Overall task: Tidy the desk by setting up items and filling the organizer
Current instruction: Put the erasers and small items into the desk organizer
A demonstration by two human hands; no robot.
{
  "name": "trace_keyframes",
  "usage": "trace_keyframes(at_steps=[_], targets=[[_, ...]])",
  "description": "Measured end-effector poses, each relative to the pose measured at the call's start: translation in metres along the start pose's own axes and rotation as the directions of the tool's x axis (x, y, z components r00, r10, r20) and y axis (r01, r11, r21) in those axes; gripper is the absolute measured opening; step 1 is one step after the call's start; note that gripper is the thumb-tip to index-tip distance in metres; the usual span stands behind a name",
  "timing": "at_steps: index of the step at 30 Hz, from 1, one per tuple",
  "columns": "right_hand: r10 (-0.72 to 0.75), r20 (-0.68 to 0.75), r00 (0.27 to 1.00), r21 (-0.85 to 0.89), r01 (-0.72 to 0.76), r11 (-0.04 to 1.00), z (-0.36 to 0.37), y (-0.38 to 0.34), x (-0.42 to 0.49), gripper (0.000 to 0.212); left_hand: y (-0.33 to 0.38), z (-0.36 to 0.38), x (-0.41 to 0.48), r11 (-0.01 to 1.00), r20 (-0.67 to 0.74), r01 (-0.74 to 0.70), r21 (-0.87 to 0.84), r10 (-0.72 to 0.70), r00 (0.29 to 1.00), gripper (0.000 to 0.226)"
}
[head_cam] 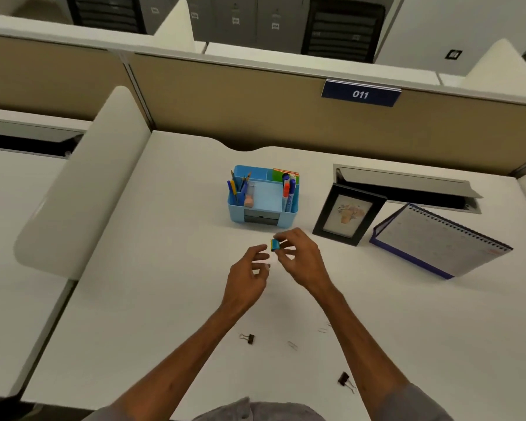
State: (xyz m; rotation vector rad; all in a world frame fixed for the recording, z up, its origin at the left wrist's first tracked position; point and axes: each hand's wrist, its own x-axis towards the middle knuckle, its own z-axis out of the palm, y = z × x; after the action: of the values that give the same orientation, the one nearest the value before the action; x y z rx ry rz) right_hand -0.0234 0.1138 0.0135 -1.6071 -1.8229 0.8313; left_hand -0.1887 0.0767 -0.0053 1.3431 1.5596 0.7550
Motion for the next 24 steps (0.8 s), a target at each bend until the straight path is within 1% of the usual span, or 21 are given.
trace_keyframes(at_steps=[2,3,6,10,13,16,21,24], targets=[[-0.024,-0.056,0.998,0.034,0.026,0.999,-0.001,-0.014,0.032,0.032,0.002,-0.014,0.010,0.998,-0.042,-0.049,0.040,0.050,0.998,0.048],[-0.021,-0.078,0.997,0.039,0.024,0.999,-0.002,-0.021,0.048,0.032,0.002,-0.020,0.014,0.993,-0.057,-0.094,0.075,0.099,0.993,0.049],[0.032,-0.112,0.993,-0.022,-0.035,0.999,-0.001,-0.033,0.090,0.034,-0.002,-0.039,0.027,0.933,-0.066,-0.230,0.275,0.258,0.964,0.053],[0.083,-0.109,0.991,-0.111,-0.095,0.989,0.008,-0.036,0.127,0.034,-0.007,-0.058,0.049,0.857,-0.048,-0.278,0.434,0.330,0.943,0.065],[0.098,-0.066,0.993,-0.198,-0.110,0.974,0.018,-0.038,0.142,0.031,-0.011,-0.067,0.064,0.814,-0.011,-0.267,0.515,0.318,0.948,0.076],[0.093,-0.042,0.995,-0.248,-0.101,0.964,0.023,-0.037,0.146,0.031,-0.017,-0.071,0.072,0.759,0.050,-0.295,0.580,0.328,0.943,0.082],[0.103,-0.048,0.994,-0.248,-0.112,0.962,0.028,-0.035,0.149,0.033,-0.024,-0.071,0.087,0.704,0.120,-0.320,0.634,0.320,0.940,0.086],[0.107,-0.069,0.992,-0.214,-0.119,0.969,0.028,-0.032,0.145,0.034,-0.026,-0.068,0.094,0.680,0.148,-0.334,0.653,0.318,0.937,0.089]])
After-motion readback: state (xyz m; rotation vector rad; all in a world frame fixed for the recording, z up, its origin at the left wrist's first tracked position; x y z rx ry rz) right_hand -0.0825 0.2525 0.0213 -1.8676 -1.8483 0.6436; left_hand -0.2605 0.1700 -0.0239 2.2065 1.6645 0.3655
